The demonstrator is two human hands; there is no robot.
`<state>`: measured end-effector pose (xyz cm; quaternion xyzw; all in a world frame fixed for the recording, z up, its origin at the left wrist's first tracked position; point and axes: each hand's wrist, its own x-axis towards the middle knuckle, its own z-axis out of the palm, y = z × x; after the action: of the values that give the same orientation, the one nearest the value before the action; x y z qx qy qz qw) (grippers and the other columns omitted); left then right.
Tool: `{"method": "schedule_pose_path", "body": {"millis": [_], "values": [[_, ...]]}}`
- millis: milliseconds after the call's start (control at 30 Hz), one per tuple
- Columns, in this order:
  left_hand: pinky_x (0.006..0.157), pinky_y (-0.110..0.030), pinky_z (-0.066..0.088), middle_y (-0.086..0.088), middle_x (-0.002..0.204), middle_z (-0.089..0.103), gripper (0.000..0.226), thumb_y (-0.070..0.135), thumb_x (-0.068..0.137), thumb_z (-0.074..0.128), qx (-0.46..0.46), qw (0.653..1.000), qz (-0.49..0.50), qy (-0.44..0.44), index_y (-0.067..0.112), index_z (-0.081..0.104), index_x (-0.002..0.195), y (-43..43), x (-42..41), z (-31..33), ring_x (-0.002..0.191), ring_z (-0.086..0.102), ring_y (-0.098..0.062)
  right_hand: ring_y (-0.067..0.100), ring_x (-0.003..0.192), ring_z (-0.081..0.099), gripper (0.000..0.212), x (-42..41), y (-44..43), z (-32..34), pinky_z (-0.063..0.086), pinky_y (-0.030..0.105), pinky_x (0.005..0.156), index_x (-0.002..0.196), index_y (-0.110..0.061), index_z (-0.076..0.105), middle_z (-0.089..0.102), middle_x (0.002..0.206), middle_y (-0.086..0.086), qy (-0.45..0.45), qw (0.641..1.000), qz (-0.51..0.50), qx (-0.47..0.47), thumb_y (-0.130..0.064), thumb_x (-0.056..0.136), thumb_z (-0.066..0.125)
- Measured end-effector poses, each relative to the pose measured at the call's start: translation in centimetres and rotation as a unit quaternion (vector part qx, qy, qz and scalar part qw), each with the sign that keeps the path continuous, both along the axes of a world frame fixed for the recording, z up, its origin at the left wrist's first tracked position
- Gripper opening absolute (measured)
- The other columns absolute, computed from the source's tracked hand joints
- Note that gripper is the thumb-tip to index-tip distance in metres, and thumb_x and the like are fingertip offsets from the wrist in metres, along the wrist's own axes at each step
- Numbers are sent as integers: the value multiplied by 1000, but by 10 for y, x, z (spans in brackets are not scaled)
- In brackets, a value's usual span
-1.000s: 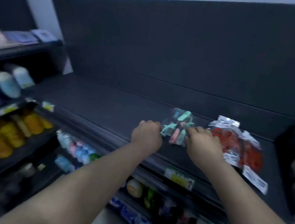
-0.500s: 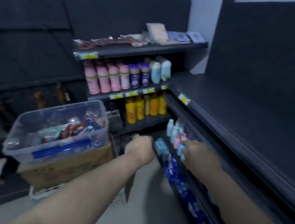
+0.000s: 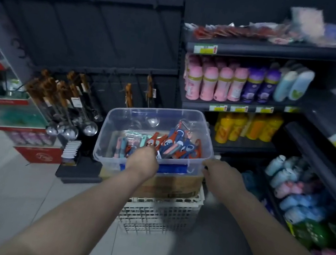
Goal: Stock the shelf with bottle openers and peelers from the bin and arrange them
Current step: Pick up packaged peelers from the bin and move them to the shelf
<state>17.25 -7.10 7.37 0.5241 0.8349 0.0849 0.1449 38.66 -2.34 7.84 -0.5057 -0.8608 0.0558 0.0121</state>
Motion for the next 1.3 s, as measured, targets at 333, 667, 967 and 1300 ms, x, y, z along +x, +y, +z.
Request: {"method": "schedule_pose_path", "body": {"millis": [333, 667, 967, 1300], "values": [[91, -38, 50, -13, 114, 68, 32, 2, 90, 47, -29, 996, 81, -34, 10, 62, 117, 49, -72, -27, 110, 61, -29, 17, 88, 64, 20, -82, 95, -38, 56, 33, 72, 108, -25, 58, 66, 100, -1, -24, 995, 69, -71, -17, 92, 50], [69, -31, 46, -13, 99, 69, 15, 22, 95, 54, -109, 984, 136, -46, 11, 63, 95, 83, -122, -52, 87, 64, -30, 26, 109, 55, 38, -156, 160, -88, 43, 31, 88, 117, -25, 64, 64, 117, 5, -59, 955, 250, -151, -9, 85, 51], [67, -29, 43, -15, 103, 68, 24, 26, 97, 52, -138, 976, 153, -68, 6, 64, 105, 95, -146, -72, 94, 65, -33, 23, 128, 37, 37, -181, 161, -120, 29, 36, 102, 129, -20, 47, 48, 134, 2, -111, 950, 280, -81, -14, 93, 44], [76, -36, 55, -7, 107, 67, 56, 36, 88, 62, -202, 974, 84, -63, 20, 41, 137, 131, -133, -106, 95, 66, -25, 26, 123, 45, 47, -167, 162, -119, 35, 37, 100, 135, -16, 39, 43, 139, 7, -147, 968, 199, -52, -8, 89, 50]]}}
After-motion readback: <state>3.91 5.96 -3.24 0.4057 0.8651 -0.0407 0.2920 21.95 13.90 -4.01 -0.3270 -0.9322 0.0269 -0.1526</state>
